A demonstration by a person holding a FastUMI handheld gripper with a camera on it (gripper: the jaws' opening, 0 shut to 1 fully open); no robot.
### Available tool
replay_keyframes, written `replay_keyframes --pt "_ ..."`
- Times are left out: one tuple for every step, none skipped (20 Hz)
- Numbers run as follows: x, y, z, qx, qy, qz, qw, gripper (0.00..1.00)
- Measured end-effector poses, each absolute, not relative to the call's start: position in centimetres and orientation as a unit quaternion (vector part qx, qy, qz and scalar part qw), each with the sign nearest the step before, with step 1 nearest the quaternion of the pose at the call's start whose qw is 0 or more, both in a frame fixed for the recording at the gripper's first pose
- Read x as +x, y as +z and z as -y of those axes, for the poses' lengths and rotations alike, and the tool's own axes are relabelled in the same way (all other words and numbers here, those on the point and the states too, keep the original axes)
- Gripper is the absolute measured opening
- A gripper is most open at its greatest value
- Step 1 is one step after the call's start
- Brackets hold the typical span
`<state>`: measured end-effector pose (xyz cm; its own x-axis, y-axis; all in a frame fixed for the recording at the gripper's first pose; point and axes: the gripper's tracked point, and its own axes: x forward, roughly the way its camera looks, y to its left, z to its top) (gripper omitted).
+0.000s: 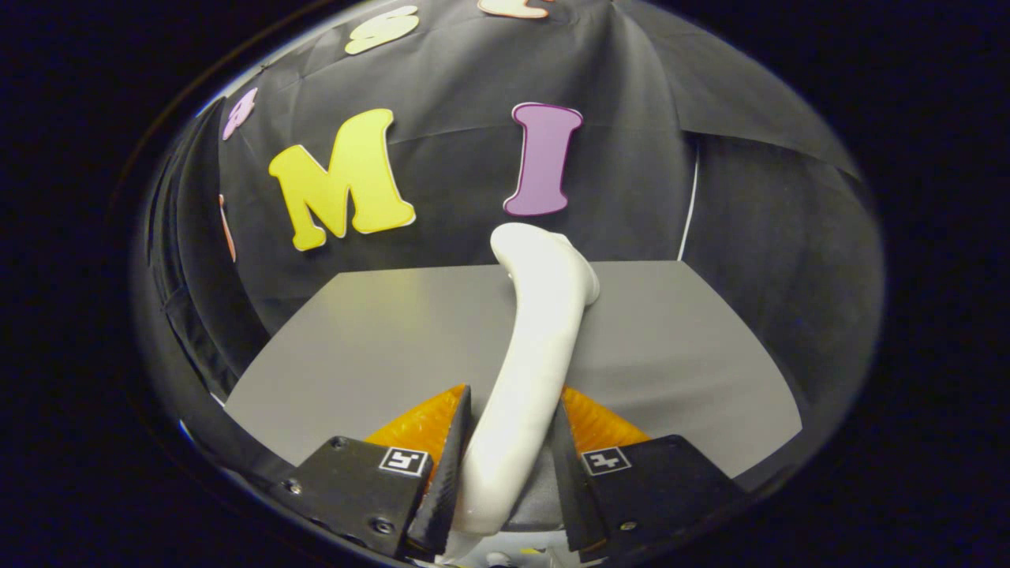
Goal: Iron the clothes twice with a garment steamer, once on the left side and once on the right side.
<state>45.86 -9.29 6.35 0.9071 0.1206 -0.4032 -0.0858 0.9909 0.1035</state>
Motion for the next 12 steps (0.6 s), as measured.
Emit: replay_keyframes --pt "45.8 6.5 8.6 0.065 0.061 -0.208 0.974 0.54" --pt "45.7 6.7 8.2 0.072 0.067 -0.206 0.974 0.44" --pt "45.8 7.2 8.4 0.073 0.066 -0.195 0.976 0.41" --pt "45.6 7.6 8.6 0.057 0.066 -0.184 0.979 0.37" --pt "45.5 8.0 8.7 0.045 0.066 -0.174 0.982 0.36" --pt "45.5 8.6 8.7 0.043 0.065 -0.164 0.983 0.36" --pt "45.2 8.8 8.7 0.043 0.064 -0.158 0.984 0.35" --pt "45.1 9.4 8.5 0.049 0.065 -0.152 0.985 0.34" --pt "44.9 9.8 8.1 0.064 0.068 -0.143 0.985 0.34" --pt "44.6 10.7 7.7 0.077 0.072 -0.134 0.985 0.33" --pt "43.5 11.5 7.0 0.086 0.075 -0.121 0.986 0.33" --pt "42.5 12.8 6.2 0.094 0.079 -0.108 0.987 0.32"
